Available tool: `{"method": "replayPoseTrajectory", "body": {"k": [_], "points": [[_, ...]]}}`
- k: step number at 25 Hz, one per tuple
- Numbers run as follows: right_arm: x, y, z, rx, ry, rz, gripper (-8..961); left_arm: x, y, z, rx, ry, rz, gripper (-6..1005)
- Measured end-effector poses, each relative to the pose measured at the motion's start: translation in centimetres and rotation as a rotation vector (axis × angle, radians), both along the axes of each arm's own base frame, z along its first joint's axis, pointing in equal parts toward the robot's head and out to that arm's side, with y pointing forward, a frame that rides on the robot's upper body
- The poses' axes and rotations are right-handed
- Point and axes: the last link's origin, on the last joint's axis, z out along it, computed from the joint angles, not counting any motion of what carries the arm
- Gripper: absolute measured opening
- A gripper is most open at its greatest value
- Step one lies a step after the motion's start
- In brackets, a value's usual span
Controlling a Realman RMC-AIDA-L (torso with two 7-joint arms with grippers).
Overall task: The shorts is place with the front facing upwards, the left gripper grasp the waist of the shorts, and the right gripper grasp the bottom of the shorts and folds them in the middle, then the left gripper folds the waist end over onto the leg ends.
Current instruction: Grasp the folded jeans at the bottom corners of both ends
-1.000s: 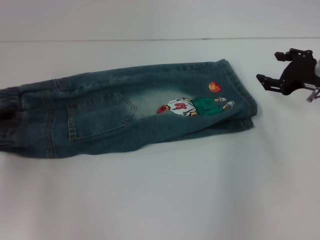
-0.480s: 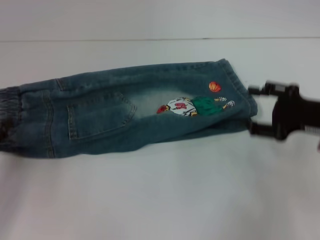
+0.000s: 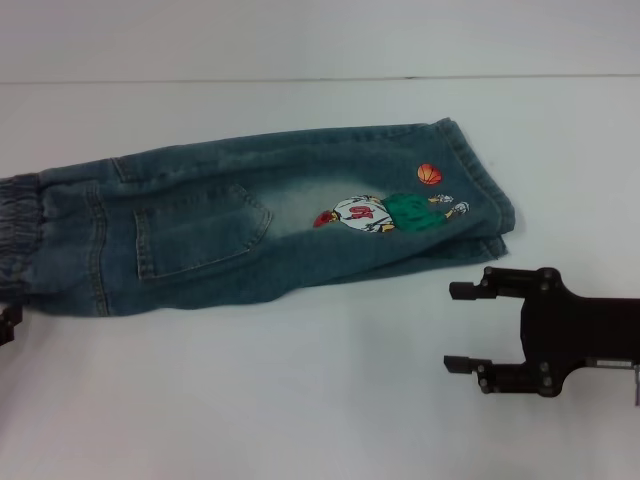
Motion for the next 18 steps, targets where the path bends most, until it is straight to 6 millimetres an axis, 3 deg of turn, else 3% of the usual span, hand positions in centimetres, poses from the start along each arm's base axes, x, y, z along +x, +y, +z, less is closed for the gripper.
{"method": "replayPoseTrajectory", "body": {"k": [8, 18], "points": [[-0.1, -0.1, -0.4, -0.021, 0.000, -0.006, 749, 0.3, 1.3, -0.4, -0.020, 0.032, -0.011, 715], [0.2, 0.2, -0.6, 0.000, -0.007, -0.030, 750, 0.5, 1.2, -0.7, -0.039, 0.051, -0.047, 674]]}}
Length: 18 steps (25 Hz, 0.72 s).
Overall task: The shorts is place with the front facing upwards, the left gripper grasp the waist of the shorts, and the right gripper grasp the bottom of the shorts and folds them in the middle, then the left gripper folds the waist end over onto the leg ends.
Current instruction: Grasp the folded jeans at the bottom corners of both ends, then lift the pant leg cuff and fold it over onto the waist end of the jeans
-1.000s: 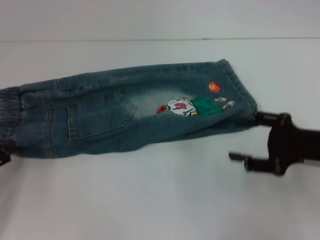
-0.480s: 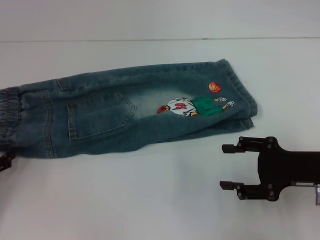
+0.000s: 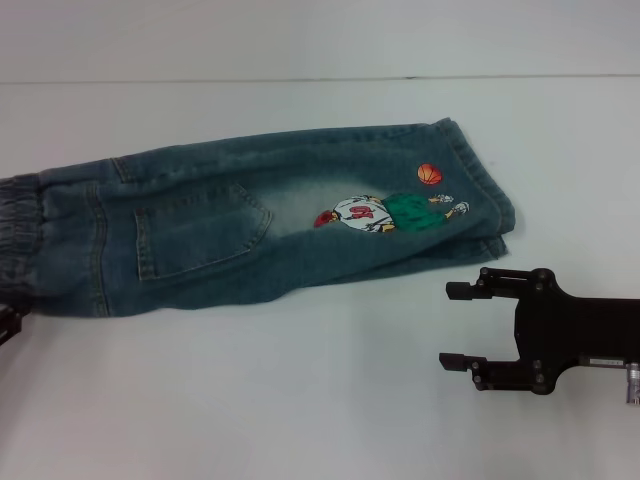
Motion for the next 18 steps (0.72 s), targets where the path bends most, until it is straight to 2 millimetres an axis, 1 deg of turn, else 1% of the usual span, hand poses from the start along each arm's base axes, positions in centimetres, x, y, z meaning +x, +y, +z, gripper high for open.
{"method": "replayPoseTrajectory", "body": {"k": [5, 9, 10, 11, 13, 15, 18], "points": [[0.0, 0.0, 0.0, 0.005, 0.005, -0.003, 750, 0.3, 0.2, -0.1, -0.008, -0.006, -0.013, 463], [-0.1, 0.3, 0.0, 0.027, 0.021, -0.016, 750, 1.6, 0.7, 0.0, -0.039, -0.053, -0.067, 343], [-0.1, 0.4, -0.1, 0.035, 0.027, -0.021, 750, 2.5, 0.8, 0.3, -0.060, -0.079, -0.101, 314], [-0.1, 0.4, -0.1, 0.035, 0.027, -0.021, 749, 2.5, 0.8, 0.3, -0.060, -0.079, -0.101, 284], [-0.1, 0.4, -0.1, 0.036, 0.028, -0.020, 749, 3.1, 1.0, 0.8, -0.066, -0.091, -0.118, 224], [-0.1, 0.5, 0.0, 0.043, 0.031, -0.025, 748, 3.6, 1.2, 1.3, -0.067, -0.099, -0.113, 143], [0.0, 1.2, 0.3, 0.100, 0.054, -0.056, 747, 4.5, 1.7, 2.3, -0.068, -0.118, -0.119, 21]]}}
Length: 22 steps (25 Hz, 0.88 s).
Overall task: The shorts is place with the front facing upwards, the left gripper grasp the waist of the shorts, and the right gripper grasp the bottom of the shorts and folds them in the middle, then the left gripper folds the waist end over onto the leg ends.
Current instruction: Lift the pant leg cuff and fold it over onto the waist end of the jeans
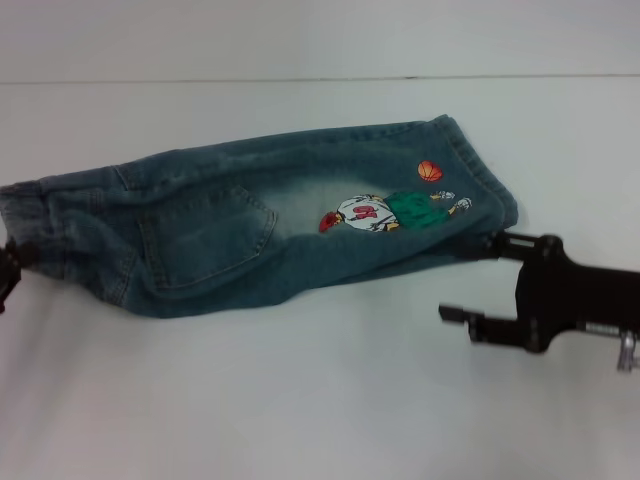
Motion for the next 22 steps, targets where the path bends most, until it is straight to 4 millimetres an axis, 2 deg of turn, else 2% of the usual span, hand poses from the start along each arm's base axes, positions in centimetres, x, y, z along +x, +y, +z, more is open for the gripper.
{"method": "replayPoseTrajectory", "body": {"k": [4, 7, 9, 14, 22], "points": [[-0.1, 1.8, -0.1, 0.102, 0.039, -0.071, 738, 1.9, 1.0, 1.4, -0.005, -0.033, -0.027, 21], [-0.4, 3.2, -0.7, 0.197, 0.101, -0.113, 717, 4.6, 2.6, 2.5, -0.034, -0.079, -0.077, 21], [-0.7, 3.7, -1.6, 0.241, 0.128, -0.118, 702, 5.3, 3.0, 2.8, -0.037, -0.081, -0.092, 21], [-1.5, 4.9, -4.3, 0.339, 0.131, -0.147, 667, 8.6, 4.7, 3.8, -0.054, -0.084, -0.157, 21], [-3.7, 6.9, -9.2, 0.323, -0.013, -0.187, 332, 13.9, 6.2, 4.4, -0.101, -0.114, -0.277, 20]]}}
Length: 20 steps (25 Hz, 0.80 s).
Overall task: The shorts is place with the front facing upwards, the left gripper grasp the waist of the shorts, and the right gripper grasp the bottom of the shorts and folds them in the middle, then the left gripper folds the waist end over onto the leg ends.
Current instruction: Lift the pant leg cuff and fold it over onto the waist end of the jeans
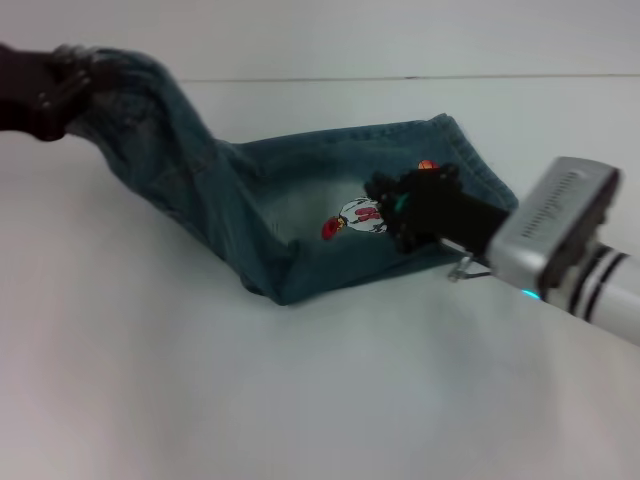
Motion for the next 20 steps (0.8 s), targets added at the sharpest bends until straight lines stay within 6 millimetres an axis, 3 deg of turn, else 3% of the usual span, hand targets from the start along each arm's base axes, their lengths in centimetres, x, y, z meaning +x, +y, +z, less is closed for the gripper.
{"method": "replayPoseTrajectory", "body": {"k": [8, 20], "points": [[-2.6, 0.4, -2.7, -0.052, -0.049, 0.006, -1, 4.7, 0.4, -1.1, -0.080, -0.050, -0.133, 20], [-5.3, -2.0, -7.0, -0.247, -0.210, 0.131, -1, 7.7, 1.2, -2.7, -0.130, -0.064, -0.184, 21]]}}
